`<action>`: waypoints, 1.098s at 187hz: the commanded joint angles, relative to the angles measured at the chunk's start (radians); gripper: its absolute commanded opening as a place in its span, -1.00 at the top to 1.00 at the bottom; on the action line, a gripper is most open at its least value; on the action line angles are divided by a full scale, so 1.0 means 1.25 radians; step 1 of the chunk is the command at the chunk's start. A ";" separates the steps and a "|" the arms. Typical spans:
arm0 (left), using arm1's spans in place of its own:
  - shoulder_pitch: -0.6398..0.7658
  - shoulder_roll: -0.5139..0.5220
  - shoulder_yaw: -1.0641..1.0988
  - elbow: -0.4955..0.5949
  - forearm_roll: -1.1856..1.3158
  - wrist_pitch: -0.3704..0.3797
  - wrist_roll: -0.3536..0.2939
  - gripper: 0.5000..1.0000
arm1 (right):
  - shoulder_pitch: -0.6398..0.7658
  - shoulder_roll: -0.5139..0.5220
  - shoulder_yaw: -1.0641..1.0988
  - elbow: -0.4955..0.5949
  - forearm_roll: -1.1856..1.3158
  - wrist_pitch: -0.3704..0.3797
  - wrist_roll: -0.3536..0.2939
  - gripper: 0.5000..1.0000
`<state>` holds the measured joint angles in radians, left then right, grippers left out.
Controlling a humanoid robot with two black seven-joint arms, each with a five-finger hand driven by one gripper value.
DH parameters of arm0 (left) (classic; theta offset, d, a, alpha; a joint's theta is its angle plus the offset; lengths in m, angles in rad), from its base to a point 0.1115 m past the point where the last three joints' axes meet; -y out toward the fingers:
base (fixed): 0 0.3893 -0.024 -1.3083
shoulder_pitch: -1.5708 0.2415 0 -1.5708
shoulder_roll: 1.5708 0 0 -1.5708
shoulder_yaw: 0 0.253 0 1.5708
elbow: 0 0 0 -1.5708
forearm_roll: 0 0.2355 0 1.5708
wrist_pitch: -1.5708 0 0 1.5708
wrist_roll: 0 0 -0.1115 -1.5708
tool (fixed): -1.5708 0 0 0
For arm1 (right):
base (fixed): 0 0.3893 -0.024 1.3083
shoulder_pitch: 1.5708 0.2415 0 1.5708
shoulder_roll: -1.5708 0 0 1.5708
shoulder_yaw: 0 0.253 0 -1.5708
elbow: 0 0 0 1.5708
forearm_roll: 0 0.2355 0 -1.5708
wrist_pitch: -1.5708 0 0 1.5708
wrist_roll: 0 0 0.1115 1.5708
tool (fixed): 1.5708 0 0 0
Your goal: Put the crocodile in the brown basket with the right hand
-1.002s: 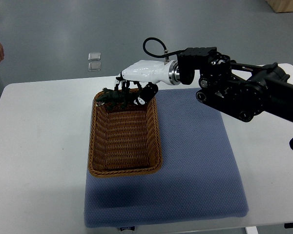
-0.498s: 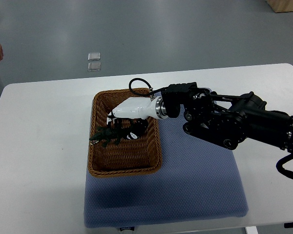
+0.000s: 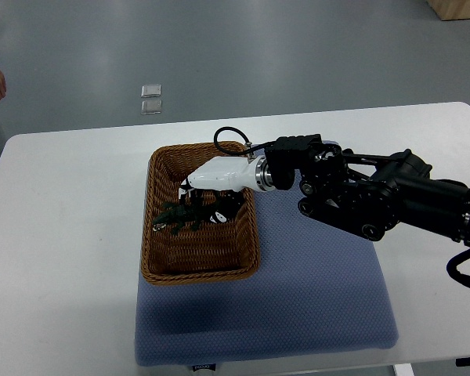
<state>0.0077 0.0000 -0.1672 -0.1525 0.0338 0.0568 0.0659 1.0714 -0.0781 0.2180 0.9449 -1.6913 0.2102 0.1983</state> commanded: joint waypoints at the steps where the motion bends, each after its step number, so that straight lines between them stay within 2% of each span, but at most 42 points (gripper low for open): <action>1: 0.000 0.000 0.000 -0.001 0.000 0.000 0.000 -1.00 | 0.001 -0.001 0.001 0.000 0.001 0.000 0.001 -0.02; 40: 0.000 0.000 0.000 -0.001 0.000 0.000 0.000 -1.00 | 0.002 -0.005 0.002 0.004 0.004 0.000 0.001 -0.29; 67: 0.000 0.000 0.000 -0.001 0.000 0.000 0.000 -1.00 | 0.006 -0.007 0.010 0.010 0.009 0.000 0.002 -0.30; 79: 0.000 0.000 0.000 -0.001 0.000 0.000 0.000 -1.00 | 0.010 -0.009 0.016 0.015 0.013 0.000 0.002 -0.44; 96: 0.000 0.000 0.000 0.001 0.000 0.000 0.000 -1.00 | 0.020 -0.017 0.027 0.021 0.023 -0.001 0.007 -0.45; 113: 0.000 0.000 0.000 0.000 0.000 0.000 0.000 -1.00 | 0.017 -0.027 0.096 0.021 0.058 0.005 0.012 -0.56; 132: 0.000 0.000 0.000 0.001 0.000 0.000 0.000 -1.00 | 0.006 -0.032 0.170 0.018 0.125 0.007 0.012 -0.57; 169: 0.000 0.000 0.000 0.001 0.000 0.000 0.000 -1.00 | -0.084 -0.075 0.325 0.005 0.306 -0.002 0.012 -0.58; 205: 0.000 0.000 0.000 0.001 0.000 0.000 0.000 -1.00 | -0.178 -0.068 0.498 -0.067 0.456 -0.026 0.014 -0.58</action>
<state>0.0076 0.0000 -0.1672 -0.1523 0.0338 0.0568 0.0659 0.9043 -0.1693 0.7331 0.9096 -1.2172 0.1973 0.2144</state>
